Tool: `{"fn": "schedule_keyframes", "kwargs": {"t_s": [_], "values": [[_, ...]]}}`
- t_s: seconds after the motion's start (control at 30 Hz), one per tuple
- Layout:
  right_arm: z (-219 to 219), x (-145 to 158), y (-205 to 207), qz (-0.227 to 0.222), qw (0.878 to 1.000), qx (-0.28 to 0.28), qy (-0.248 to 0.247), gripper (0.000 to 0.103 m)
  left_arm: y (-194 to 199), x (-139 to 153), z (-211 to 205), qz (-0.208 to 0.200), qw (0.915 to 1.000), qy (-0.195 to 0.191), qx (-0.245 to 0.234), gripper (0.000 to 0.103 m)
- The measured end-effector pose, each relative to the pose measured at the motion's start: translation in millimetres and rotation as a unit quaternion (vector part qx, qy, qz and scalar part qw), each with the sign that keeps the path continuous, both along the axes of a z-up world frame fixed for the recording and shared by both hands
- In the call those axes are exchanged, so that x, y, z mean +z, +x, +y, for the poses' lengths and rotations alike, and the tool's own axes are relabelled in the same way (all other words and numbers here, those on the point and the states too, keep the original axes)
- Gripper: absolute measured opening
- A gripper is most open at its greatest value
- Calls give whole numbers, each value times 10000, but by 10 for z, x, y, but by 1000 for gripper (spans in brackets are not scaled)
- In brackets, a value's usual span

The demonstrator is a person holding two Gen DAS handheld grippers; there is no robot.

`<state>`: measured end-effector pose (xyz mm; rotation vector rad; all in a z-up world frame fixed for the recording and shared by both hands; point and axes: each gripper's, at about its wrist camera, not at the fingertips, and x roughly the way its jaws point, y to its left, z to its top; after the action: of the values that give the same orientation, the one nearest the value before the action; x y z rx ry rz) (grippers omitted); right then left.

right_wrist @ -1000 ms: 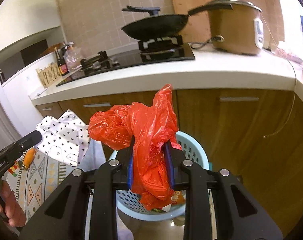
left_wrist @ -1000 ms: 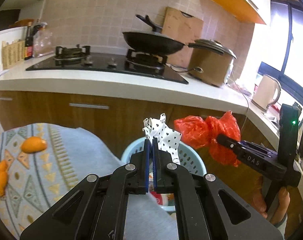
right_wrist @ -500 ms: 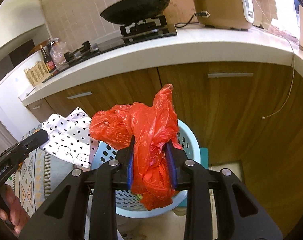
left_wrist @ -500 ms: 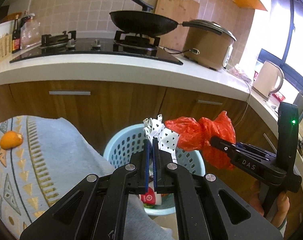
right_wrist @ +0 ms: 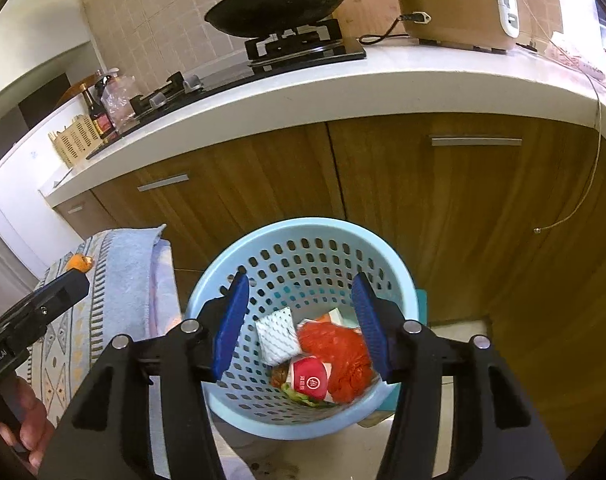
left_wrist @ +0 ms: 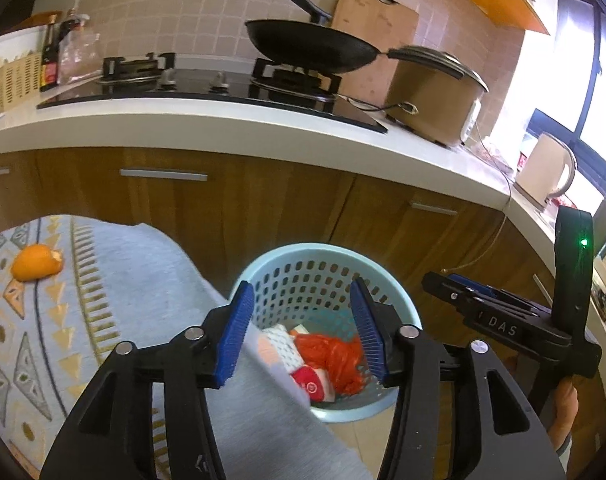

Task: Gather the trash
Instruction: 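Move both open tools back over the orange peels on the table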

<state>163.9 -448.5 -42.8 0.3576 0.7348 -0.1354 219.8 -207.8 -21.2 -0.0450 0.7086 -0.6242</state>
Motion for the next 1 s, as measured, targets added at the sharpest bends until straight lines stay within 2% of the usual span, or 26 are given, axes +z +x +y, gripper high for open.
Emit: {"fn": "schedule_keyframes", "kwargs": {"t_s": [0.23,0.4,0.6,0.67,0.73,0.8,1.0], "values": [[381,238,46,-224,9989,378,-170,50,-46,128,482,-101,9992,-127,364,51],[778,421,126,-411,9959,748,-288,50,-61,232,1004,-172,9961,-177,849,58],[1352,541,339,-505,9898,1299,-296,50,-32,312,1767,-214,9869,-127,1593,70],[1531,560,415,-515,9876,1449,-311,50,-22,319,2057,-263,9795,-89,1997,78],[1759,564,517,-522,9840,1678,-288,50,-7,303,2288,-287,9719,-47,2338,80],[1953,549,629,-500,9807,1871,-250,50,36,256,2478,-281,9680,51,2492,79],[2474,430,1059,-430,9694,2413,-90,50,375,-75,2713,225,9675,544,2461,80]]}}
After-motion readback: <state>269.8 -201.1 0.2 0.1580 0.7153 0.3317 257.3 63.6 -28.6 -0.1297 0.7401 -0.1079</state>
